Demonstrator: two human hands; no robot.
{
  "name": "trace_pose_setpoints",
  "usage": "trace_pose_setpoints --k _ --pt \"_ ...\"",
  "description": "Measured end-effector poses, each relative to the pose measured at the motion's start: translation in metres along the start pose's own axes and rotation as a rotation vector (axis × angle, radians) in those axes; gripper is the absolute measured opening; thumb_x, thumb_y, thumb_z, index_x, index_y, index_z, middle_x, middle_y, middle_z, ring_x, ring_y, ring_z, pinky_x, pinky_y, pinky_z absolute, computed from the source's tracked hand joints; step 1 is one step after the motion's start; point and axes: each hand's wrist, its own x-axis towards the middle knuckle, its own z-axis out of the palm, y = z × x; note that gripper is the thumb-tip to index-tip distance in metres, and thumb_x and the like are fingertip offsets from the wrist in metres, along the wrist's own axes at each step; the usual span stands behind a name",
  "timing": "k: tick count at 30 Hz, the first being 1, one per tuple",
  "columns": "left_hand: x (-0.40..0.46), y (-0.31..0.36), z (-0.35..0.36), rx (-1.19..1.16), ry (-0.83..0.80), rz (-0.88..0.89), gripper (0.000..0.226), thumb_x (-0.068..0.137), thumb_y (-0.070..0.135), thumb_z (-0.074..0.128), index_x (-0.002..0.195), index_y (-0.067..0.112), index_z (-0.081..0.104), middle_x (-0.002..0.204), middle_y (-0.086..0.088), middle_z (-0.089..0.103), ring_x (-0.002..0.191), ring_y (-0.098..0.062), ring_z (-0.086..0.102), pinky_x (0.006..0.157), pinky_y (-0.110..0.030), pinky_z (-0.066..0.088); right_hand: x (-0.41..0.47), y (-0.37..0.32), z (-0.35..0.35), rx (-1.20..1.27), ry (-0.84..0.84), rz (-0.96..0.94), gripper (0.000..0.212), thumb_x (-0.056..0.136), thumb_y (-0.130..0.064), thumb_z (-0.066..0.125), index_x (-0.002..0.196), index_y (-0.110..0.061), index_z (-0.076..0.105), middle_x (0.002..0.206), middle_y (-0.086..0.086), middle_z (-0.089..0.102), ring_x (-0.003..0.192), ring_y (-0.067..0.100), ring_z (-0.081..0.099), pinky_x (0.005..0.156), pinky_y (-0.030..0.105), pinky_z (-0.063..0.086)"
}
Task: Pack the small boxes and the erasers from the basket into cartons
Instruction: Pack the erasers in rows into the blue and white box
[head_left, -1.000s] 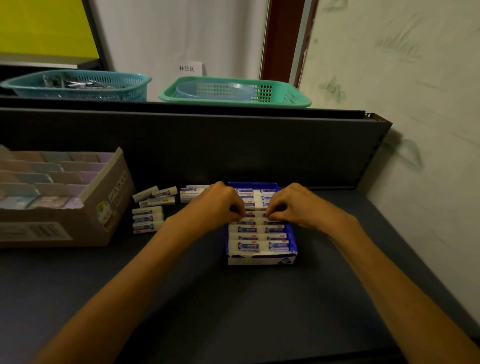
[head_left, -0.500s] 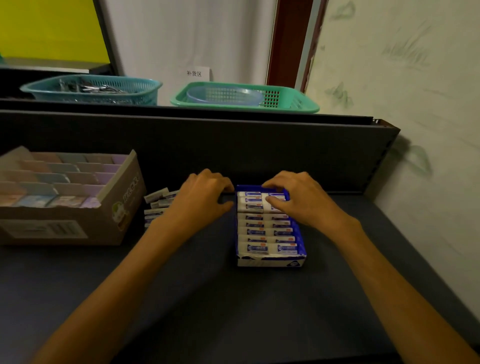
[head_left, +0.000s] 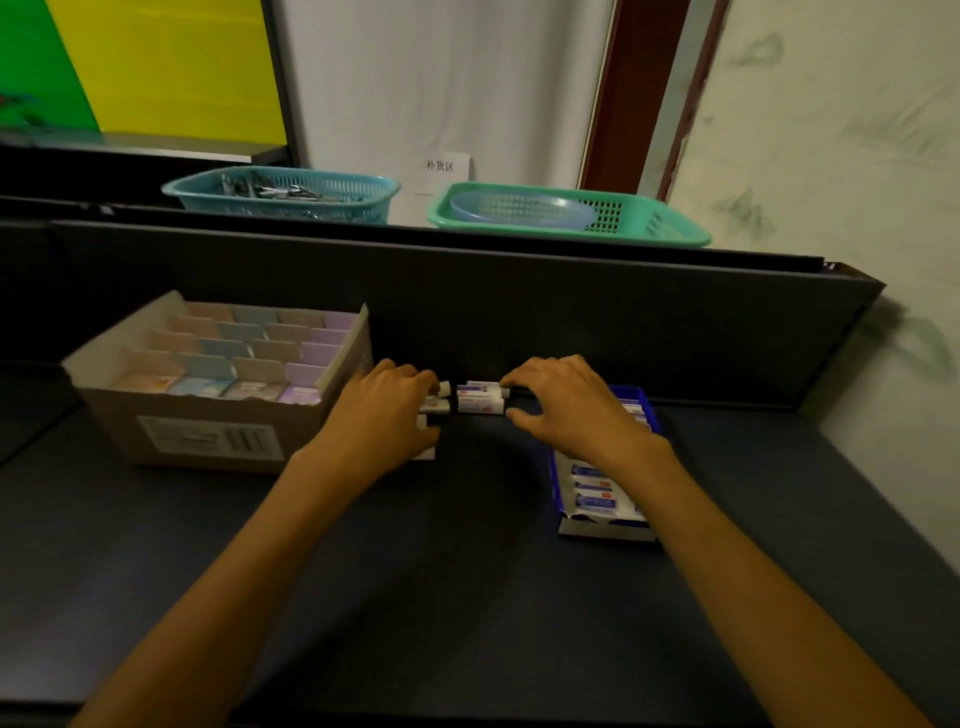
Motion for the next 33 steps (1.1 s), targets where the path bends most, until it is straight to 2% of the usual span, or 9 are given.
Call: trace_pose_setpoints --k 6,13,20,23,27,33 --pt "0.004 -0.014 0.008 -0.096 -0.084 -0.024 0.051 0.088 0.034 0.06 0.134 0.023 0.042 0.131 -0.003 0.047 0.116 -0.018 0.049 0.097 -0.032 0.041 0.023 -0.011 0.019 0.041 -0.153 0.046 0.047 0.09 -0.032 0.06 0.134 -0.025 0.047 0.131 0.0 0.052 0.119 0.02 0.049 0.101 0.037 0.039" --pt "0.026 -0.019 0.019 -0.11 -0.138 -0.029 0.039 0.092 0.026 0.054 0.13 0.018 0.047 0.124 -0.007 0.051 0.107 -0.02 0.054 0.094 -0.033 0.046 0.031 -0.015 0.022 0.03 -0.198 0.029 0.041 0.091 -0.027 0.059 0.131 -0.019 0.05 0.13 0.005 0.049 0.115 0.021 0.049 0.097 0.037 0.043" --pt "0.037 -0.021 0.021 -0.101 -0.162 -0.043 0.042 0.089 0.02 0.058 0.13 0.019 0.049 0.129 -0.006 0.045 0.113 -0.022 0.049 0.099 -0.036 0.043 0.026 -0.011 0.023 0.065 -0.226 0.044 0.025 0.092 -0.028 0.058 0.116 -0.025 0.053 0.119 0.003 0.049 0.104 0.017 0.051 0.085 0.028 0.043" --pt "0.04 -0.018 0.022 -0.128 -0.188 -0.05 0.04 0.09 0.017 0.057 0.13 0.019 0.05 0.133 -0.008 0.042 0.118 -0.024 0.046 0.103 -0.038 0.04 0.025 -0.01 0.026 0.074 -0.23 0.055 0.026 0.092 -0.029 0.058 0.118 -0.026 0.053 0.118 0.003 0.047 0.102 0.017 0.051 0.084 0.028 0.044" --pt "0.037 -0.021 0.021 -0.208 -0.145 -0.055 0.035 0.09 0.016 0.057 0.123 0.021 0.05 0.132 -0.009 0.038 0.115 -0.026 0.046 0.099 -0.038 0.043 0.026 -0.006 0.029 0.121 -0.228 0.062 0.028 0.091 -0.028 0.06 0.118 -0.028 0.054 0.118 0.0 0.046 0.104 0.015 0.05 0.084 0.027 0.042" --pt "0.043 -0.019 0.022 -0.183 -0.19 -0.126 0.051 0.086 0.015 0.061 0.132 0.025 0.04 0.134 -0.01 0.038 0.118 -0.029 0.045 0.1 -0.043 0.042 0.02 0.007 0.012 0.287 -0.081 0.074 0.034 0.088 -0.022 0.064 0.12 -0.026 0.057 0.116 -0.005 0.05 0.103 0.007 0.047 0.09 0.027 0.044"
